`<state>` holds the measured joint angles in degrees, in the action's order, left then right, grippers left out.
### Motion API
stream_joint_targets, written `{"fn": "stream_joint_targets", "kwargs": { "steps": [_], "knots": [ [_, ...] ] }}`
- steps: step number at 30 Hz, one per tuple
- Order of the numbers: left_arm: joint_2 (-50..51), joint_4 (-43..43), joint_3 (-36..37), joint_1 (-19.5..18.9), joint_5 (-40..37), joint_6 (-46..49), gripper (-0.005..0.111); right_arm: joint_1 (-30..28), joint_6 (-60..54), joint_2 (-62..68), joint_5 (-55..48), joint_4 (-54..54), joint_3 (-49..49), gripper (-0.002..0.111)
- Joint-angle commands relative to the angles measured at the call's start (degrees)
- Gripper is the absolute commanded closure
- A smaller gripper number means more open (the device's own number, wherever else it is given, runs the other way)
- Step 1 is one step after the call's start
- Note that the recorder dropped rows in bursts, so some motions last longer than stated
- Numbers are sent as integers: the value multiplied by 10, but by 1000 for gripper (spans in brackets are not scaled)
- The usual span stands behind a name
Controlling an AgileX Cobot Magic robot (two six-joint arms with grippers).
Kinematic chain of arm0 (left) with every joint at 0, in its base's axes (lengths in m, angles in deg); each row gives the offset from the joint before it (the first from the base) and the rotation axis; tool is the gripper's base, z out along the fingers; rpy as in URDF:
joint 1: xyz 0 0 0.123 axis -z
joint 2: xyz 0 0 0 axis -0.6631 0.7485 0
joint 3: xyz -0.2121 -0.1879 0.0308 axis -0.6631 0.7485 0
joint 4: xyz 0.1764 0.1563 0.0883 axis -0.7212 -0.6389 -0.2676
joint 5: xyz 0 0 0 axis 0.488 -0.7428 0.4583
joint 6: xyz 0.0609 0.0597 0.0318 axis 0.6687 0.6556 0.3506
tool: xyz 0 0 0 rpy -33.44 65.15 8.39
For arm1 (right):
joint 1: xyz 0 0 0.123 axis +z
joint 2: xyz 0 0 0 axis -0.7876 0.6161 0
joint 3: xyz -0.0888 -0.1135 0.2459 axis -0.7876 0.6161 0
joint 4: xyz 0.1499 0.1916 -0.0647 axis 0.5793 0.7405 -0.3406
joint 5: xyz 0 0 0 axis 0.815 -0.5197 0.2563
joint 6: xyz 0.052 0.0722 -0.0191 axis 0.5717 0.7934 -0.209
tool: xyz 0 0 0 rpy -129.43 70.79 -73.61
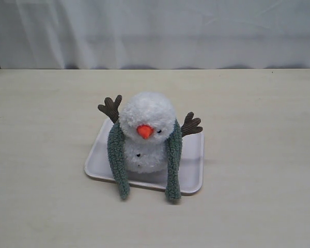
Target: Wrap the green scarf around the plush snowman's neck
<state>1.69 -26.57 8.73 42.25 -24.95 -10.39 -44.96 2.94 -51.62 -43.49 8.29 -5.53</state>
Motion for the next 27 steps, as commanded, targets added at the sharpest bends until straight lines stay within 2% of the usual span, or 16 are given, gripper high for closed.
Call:
{"fn": "stream_joint_targets", "kwargs": {
  "steps": [1,7,10,16,22,27],
  "knots": [
    [-1,4,2,-3,7,-2,107,-3,-5,-2,119,12,81,104],
    [-1,4,2,-3,7,-2,107,-11,-5,-2,311,61,225,104],
    [-1,4,2,-3,7,-2,107,-11,-5,-2,353,86,272,104],
    [-1,4,2,-3,7,-2,107,-9,-20,-2,377,86,325,104],
    [-1,4,2,-3,7,-2,107,-9,-48,-2,368,88,325,104],
    [-1,4,2,-3,7,-2,107,-9,-104,-2,365,134,325,104]
  ]
}}
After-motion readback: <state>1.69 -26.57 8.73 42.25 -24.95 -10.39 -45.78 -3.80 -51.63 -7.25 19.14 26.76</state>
